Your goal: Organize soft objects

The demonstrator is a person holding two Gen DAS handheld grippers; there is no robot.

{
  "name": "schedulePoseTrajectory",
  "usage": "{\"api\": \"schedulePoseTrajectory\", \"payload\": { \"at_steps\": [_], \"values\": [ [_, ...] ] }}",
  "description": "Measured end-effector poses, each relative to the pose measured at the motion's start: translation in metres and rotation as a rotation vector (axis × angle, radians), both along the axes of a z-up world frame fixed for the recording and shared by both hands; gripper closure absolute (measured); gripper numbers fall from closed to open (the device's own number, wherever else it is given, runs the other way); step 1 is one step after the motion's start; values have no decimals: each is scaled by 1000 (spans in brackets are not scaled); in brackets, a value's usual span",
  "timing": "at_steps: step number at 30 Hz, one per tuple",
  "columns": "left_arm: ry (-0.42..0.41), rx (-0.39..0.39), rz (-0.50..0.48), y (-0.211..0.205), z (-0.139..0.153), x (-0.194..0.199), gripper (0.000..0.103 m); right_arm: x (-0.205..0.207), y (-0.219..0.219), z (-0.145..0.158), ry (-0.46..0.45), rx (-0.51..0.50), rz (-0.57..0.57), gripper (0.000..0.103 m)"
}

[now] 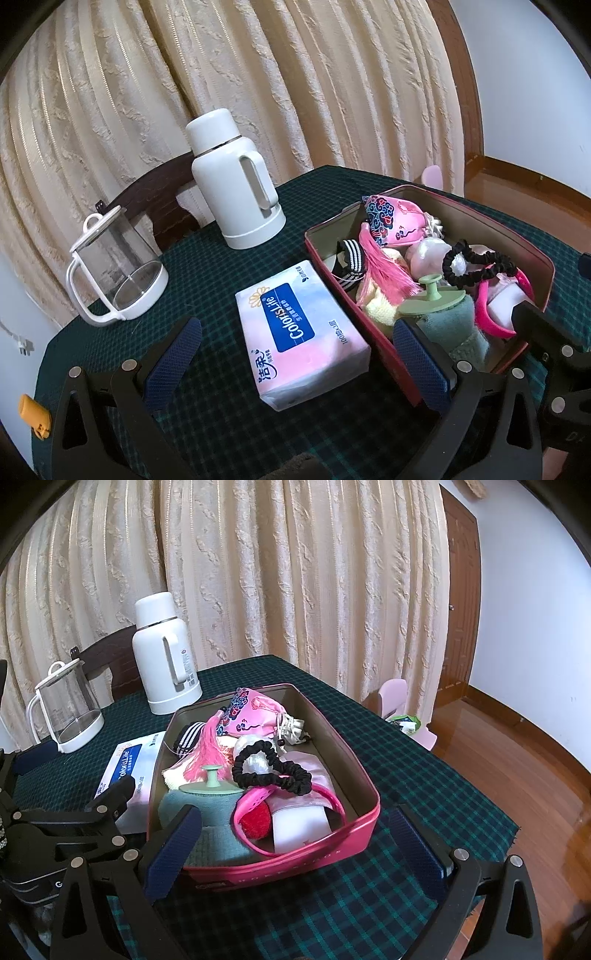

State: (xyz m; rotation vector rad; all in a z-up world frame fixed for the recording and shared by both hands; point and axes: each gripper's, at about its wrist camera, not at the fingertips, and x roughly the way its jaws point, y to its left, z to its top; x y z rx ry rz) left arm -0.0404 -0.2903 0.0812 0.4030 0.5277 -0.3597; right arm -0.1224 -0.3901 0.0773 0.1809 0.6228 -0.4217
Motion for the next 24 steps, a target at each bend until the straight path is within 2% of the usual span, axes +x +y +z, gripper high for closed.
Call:
{"api": "schedulePoseTrajectory", "payload": {
  "at_steps": [24],
  "values": [
    [-3,14,-9,-6,-1,1,0,1,-2,0,1,2,0,0]
  ]
}}
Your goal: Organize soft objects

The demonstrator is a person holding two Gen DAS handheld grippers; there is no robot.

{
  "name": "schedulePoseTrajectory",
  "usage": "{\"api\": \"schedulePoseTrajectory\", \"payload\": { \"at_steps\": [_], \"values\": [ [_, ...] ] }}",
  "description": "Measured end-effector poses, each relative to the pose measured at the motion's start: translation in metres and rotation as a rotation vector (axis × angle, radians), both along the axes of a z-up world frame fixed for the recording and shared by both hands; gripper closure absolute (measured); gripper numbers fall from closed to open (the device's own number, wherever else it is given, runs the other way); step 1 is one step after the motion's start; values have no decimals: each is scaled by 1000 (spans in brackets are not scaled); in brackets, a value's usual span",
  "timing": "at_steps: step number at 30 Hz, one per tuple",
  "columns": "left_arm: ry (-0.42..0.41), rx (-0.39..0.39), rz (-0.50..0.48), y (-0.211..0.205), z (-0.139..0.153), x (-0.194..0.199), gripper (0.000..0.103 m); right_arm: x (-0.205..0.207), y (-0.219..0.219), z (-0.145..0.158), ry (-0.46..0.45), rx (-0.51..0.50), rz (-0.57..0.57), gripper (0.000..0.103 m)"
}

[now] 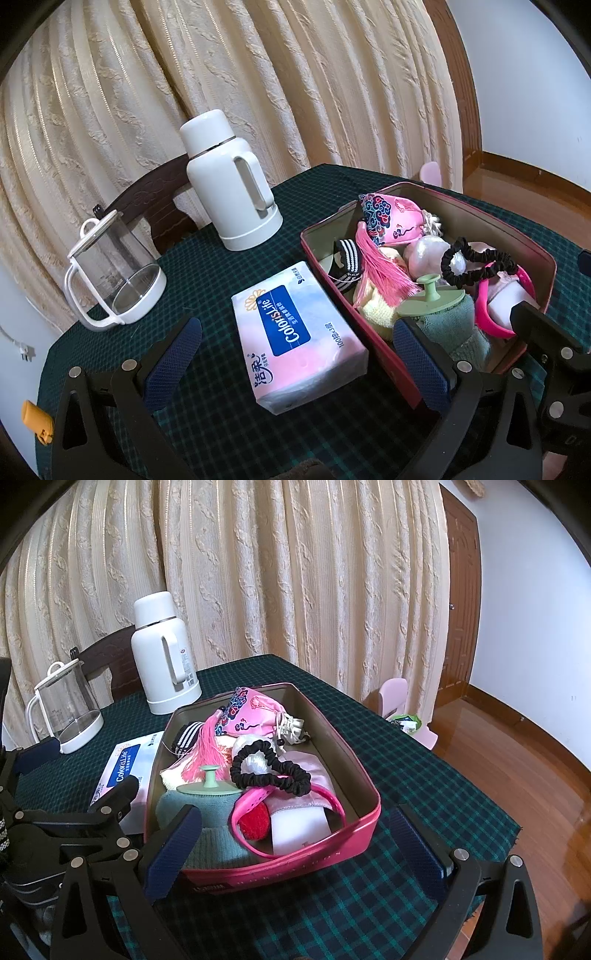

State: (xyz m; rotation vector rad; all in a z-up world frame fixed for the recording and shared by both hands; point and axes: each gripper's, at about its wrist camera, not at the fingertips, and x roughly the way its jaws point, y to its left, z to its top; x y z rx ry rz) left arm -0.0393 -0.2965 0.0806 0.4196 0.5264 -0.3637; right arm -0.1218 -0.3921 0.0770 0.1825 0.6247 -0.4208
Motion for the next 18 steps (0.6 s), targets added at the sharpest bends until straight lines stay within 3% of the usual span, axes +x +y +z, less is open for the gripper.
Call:
{"api": "schedulePoseTrajectory", "payload": {
  "at_steps": [18],
  "values": [
    [-33,12,-14,-1,-2,-4,0,-1,-3,-2,0,5,-5,0]
  ]
}}
